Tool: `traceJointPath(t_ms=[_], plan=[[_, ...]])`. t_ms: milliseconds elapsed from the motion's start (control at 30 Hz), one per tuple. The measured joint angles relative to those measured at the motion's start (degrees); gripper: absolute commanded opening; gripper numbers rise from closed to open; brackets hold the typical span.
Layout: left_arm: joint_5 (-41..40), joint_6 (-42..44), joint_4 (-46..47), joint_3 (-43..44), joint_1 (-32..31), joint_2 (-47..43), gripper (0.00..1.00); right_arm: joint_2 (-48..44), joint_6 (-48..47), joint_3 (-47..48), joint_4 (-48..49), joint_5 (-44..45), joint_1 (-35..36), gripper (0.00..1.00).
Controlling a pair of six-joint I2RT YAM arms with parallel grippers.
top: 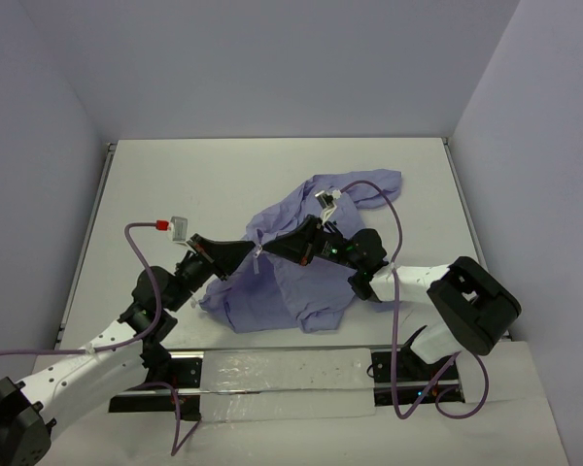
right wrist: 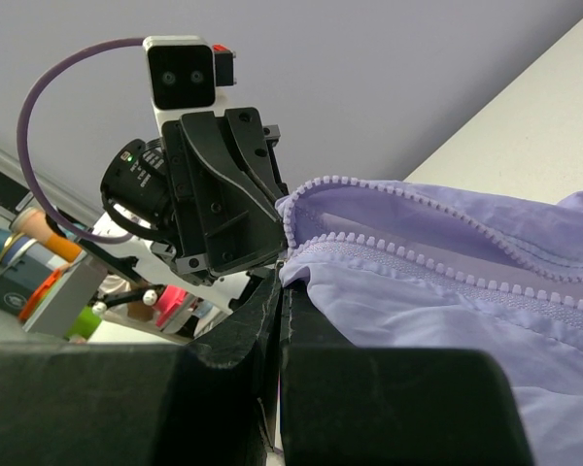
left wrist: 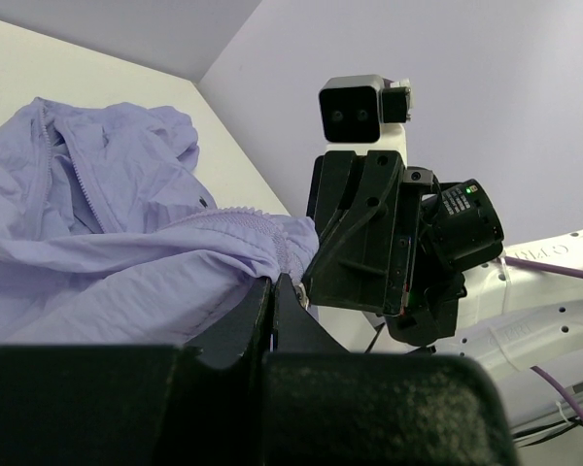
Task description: Zip up the jacket
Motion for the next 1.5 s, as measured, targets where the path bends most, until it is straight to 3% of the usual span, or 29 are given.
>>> traceJointPath(t_ms=[1500], plan=[[0.2,-0.24,1.45,0.59,-0.57,0.87,0.0,-0.36,-2.85,3.28,-0.47,-2.56,-1.15,0.0]])
